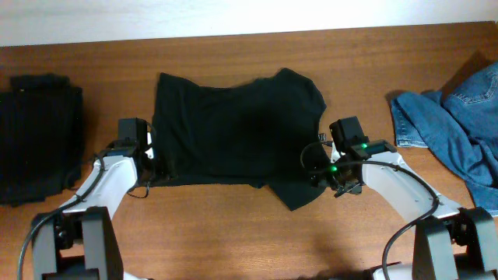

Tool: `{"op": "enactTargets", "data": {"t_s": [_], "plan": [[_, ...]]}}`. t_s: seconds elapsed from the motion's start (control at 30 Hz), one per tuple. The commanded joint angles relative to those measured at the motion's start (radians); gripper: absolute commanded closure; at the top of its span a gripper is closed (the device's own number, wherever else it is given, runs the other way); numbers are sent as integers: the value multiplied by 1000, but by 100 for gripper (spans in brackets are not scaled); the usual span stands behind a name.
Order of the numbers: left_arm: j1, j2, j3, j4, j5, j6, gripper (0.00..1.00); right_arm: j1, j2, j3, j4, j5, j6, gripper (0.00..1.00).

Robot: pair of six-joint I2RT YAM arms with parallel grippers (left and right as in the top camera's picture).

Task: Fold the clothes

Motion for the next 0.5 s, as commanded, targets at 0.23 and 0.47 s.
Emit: {"op": "enactTargets", "data": {"t_s": [0.23,0.47], "plan": [[3,11,-14,5,-10,-2,6,-2,9,-45,45,-40,43,24],[3,11,-14,6,-10,-2,6,-2,9,-60,65,-43,43,32]]}}
